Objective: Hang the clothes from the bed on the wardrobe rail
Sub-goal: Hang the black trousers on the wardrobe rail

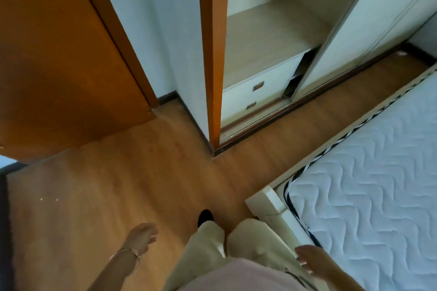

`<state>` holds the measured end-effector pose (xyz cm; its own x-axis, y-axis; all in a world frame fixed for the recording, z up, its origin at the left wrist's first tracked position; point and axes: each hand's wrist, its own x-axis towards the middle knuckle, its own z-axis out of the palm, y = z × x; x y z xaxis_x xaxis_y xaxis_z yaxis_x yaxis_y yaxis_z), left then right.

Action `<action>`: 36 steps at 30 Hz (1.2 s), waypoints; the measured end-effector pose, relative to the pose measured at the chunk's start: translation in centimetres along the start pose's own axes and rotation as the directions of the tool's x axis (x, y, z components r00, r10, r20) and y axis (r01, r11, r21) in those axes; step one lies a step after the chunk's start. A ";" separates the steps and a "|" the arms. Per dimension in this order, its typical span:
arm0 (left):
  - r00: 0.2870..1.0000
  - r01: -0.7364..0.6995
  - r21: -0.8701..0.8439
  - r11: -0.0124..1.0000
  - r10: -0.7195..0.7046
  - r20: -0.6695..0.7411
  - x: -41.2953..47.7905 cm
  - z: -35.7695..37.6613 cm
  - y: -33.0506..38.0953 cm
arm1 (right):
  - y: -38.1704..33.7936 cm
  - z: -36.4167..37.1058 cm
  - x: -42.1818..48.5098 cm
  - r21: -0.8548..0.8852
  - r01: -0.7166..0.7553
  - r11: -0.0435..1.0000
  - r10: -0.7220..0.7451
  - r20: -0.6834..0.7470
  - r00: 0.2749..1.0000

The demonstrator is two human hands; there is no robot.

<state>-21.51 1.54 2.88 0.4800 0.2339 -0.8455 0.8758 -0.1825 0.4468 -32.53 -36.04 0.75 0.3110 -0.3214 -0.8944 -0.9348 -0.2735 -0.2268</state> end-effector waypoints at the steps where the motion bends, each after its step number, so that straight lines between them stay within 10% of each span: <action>1: 0.998 -0.064 -0.001 0.998 0.064 -0.003 1.7 -0.6 2.1 | -0.9 0.5 -0.1 0.052 0.004 0.999 -0.003 -0.019 1.000; 21: 0.974 -0.179 0.589 0.788 0.057 0.219 11.8 11.3 20.7 | -12.5 -8.2 8.0 0.358 -0.135 0.924 0.131 0.036 0.991; 30: 0.890 -0.414 0.636 0.651 0.144 0.432 13.1 25.1 33.2 | -18.1 -19.7 12.0 0.689 0.114 0.716 0.060 -0.224 0.973; 36: 0.897 -0.399 0.675 0.620 0.114 0.426 15.1 32.2 39.4 | -16.0 -19.3 14.7 0.757 -0.201 0.622 0.292 0.014 0.956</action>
<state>18.63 -32.86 -1.73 0.5093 -0.2178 -0.8326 0.3182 -0.8512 0.4173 -9.75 -53.87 -1.33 0.0218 -0.3742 -0.9271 -0.7736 0.5811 -0.2527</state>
